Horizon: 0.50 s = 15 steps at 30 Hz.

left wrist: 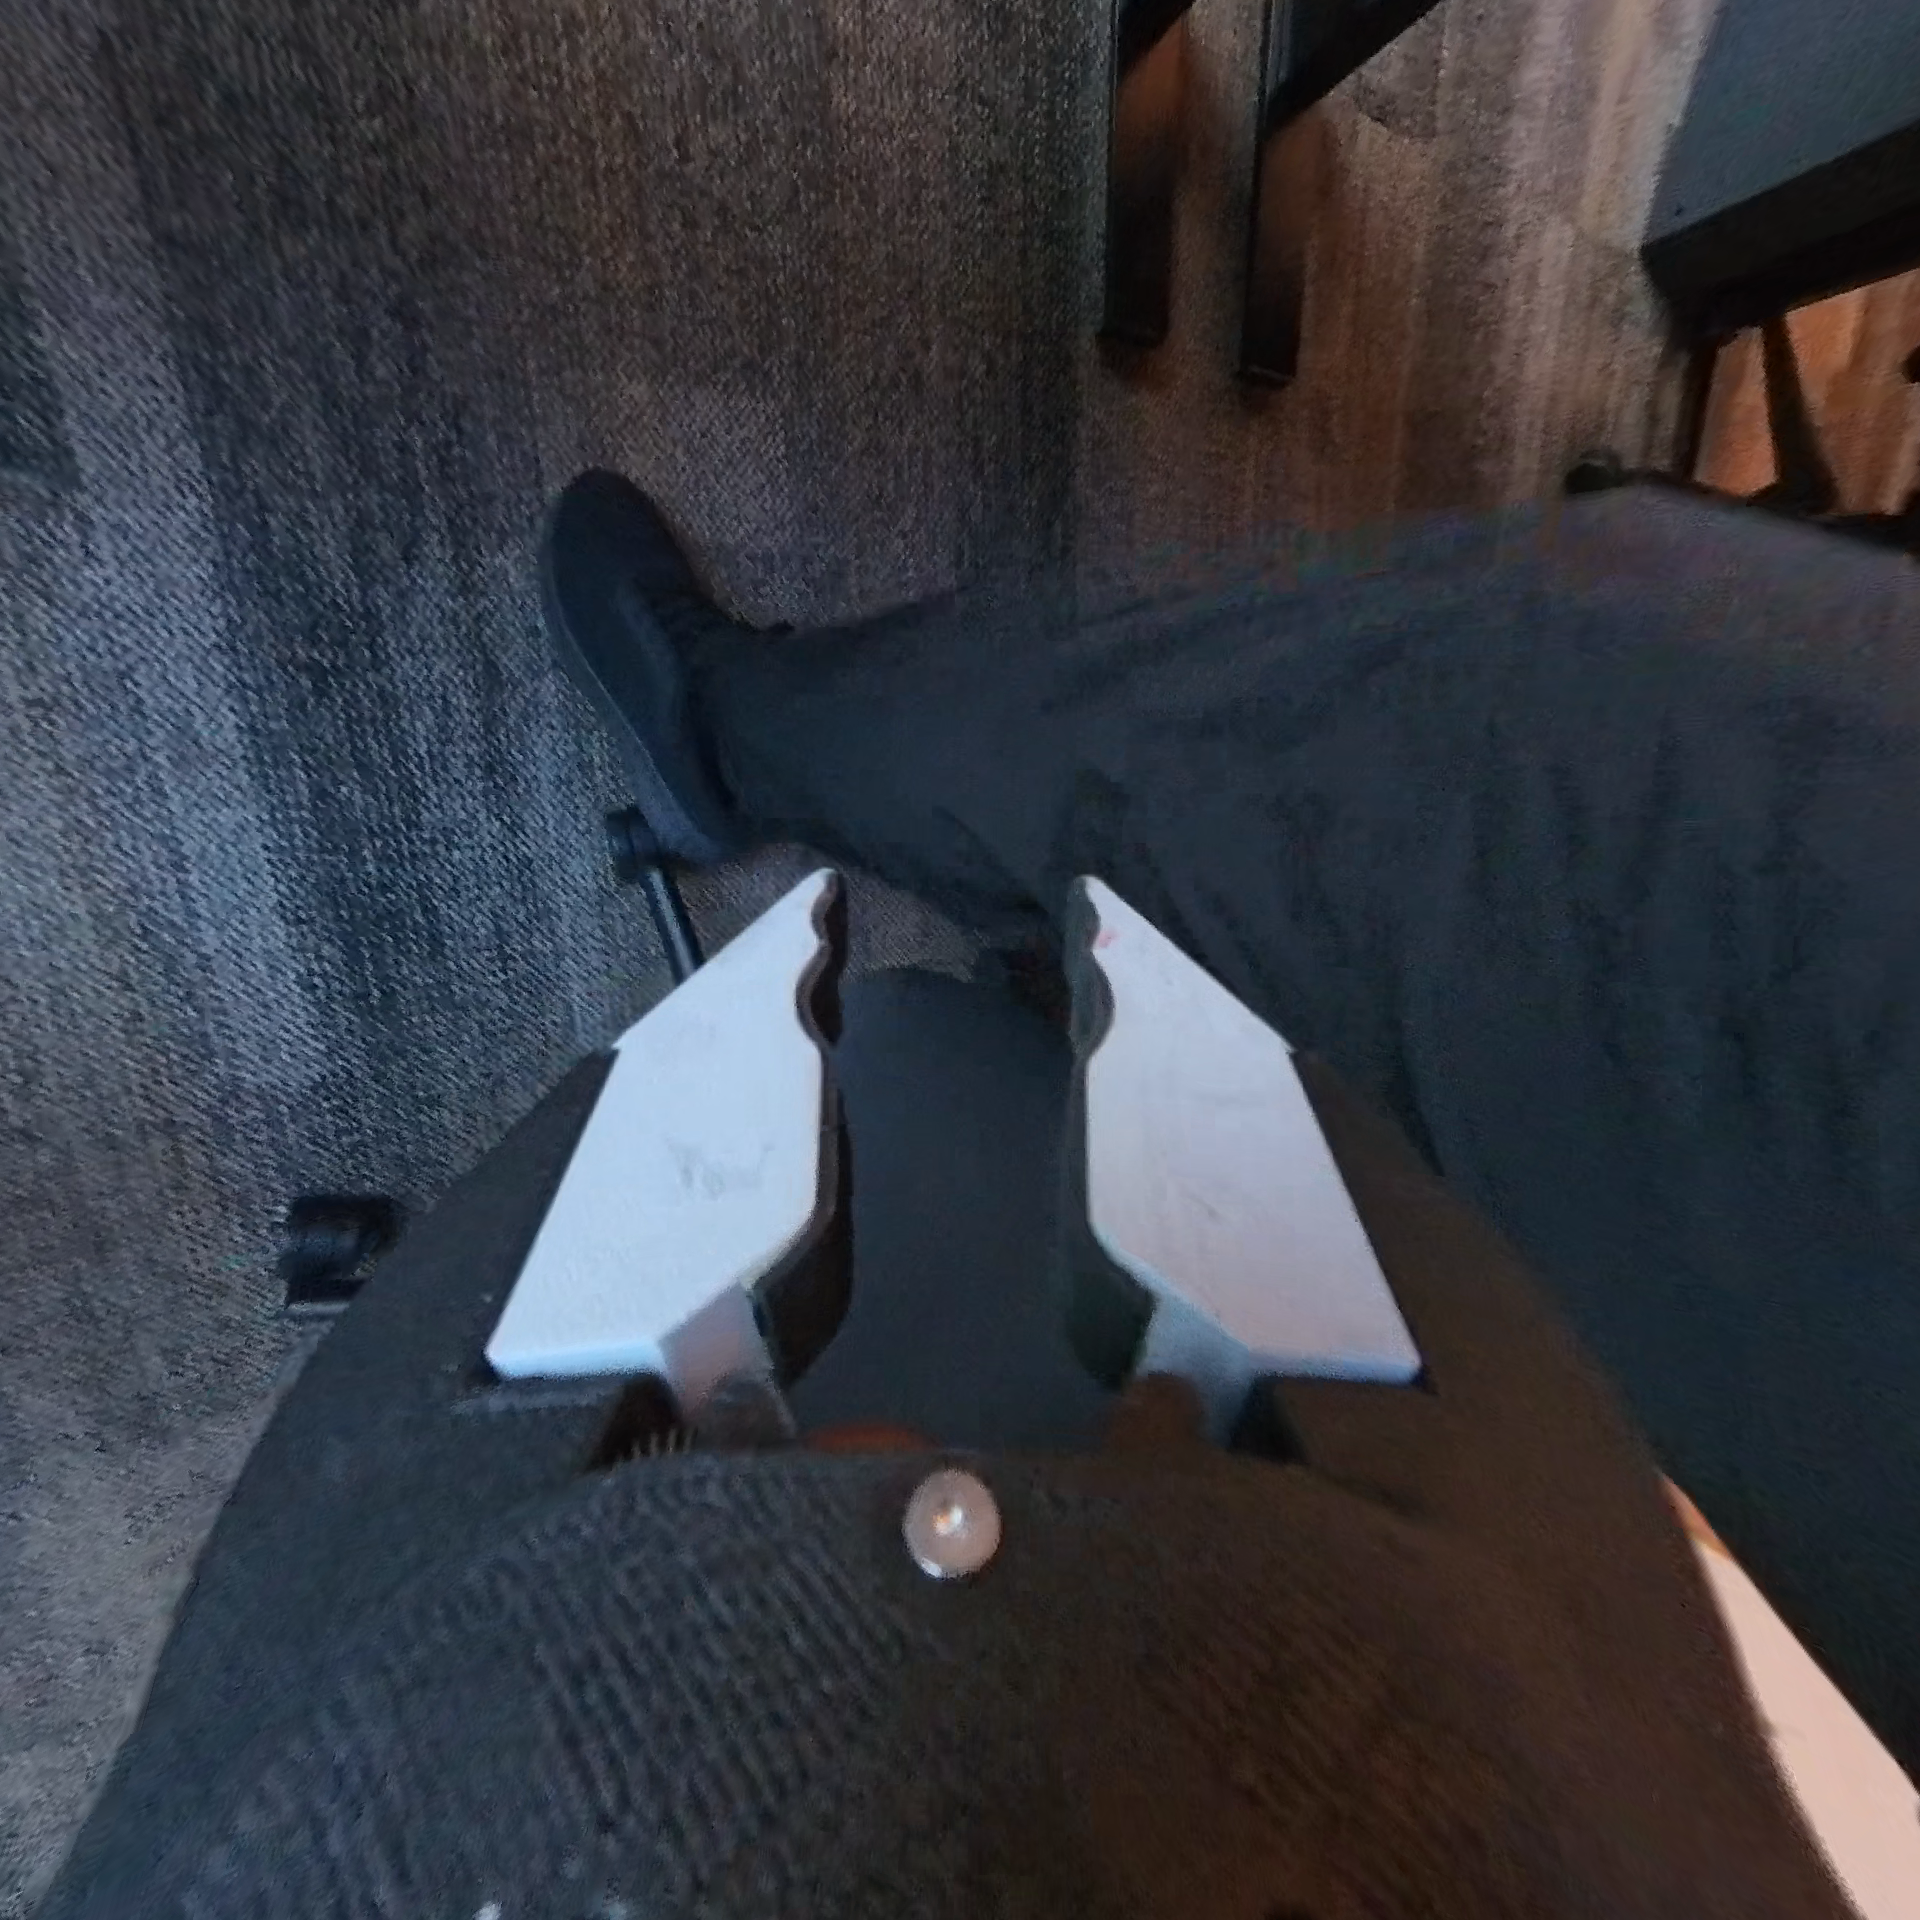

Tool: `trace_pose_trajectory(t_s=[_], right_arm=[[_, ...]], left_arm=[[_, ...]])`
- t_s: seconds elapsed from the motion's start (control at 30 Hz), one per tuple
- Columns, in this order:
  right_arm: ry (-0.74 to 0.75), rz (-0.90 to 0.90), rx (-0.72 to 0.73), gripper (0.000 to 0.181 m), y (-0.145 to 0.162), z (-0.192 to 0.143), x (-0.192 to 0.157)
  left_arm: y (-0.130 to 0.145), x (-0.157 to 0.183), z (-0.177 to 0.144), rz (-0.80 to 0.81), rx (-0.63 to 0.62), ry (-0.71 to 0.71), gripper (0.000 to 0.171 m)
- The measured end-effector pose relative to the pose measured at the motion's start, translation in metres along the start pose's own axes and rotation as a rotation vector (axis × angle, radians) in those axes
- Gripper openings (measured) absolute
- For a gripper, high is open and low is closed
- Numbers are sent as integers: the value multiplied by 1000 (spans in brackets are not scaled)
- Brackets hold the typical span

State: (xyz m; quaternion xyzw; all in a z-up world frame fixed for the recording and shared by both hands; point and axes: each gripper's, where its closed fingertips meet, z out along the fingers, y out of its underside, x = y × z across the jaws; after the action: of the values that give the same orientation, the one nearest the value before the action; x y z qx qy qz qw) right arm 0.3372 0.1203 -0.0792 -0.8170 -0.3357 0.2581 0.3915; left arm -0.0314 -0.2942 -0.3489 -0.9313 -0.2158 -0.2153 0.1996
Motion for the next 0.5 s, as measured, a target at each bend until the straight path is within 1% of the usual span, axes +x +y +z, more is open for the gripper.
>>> trace_pose_trajectory(t_s=[0.07, 0.13, 0.17, 0.2, 0.23, 0.27, 0.3, 0.33, 0.37, 0.4, 0.43, 0.47, 0.5], right_arm=[[13, 39, 80, 1, -68, 87, 15], [78, 38, 94, 0, -125, 172, 49], [101, 52, 69, 0, -143, 211, 67], [124, 69, 29, 0, -154, 246, 86], [150, 92, -36, 1, -156, 275, 106], [177, 131, -126, 1, -150, 299, 125], [197, 182, -209, 2, -141, 316, 141], [189, 240, -254, 8, -136, 328, 149], [160, 294, -263, 11, -138, 336, 151], [149, 324, -254, 14, -143, 342, 153], [158, 327, -245, 19, -148, 346, 156], [173, 318, -252, 19, -149, 348, 159], [185, 306, -271, 24, -148, 349, 160]], left_arm=[[14, -14, -11, -28, -26, 7, 44], [31, -25, -17, -58, -88, 32, 42], [39, -29, -21, -90, -107, 59, 40], [44, -32, -27, -129, -103, 99, 31], [49, -35, -33, -176, -96, 133, 27], [57, -39, -37, -225, -102, 149, 32], [66, -40, -41, -257, -114, 170, 37], [76, -40, -43, -263, -127, 176, 35], [83, -42, -45, -262, -135, 162, 36], [91, -46, -47, -271, -142, 142, 40], [97, -50, -50, -289, -139, 128, 41], [101, -55, -54, -311, -130, 111, 42], [105, -61, -57, -328, -125, 86, 48]])
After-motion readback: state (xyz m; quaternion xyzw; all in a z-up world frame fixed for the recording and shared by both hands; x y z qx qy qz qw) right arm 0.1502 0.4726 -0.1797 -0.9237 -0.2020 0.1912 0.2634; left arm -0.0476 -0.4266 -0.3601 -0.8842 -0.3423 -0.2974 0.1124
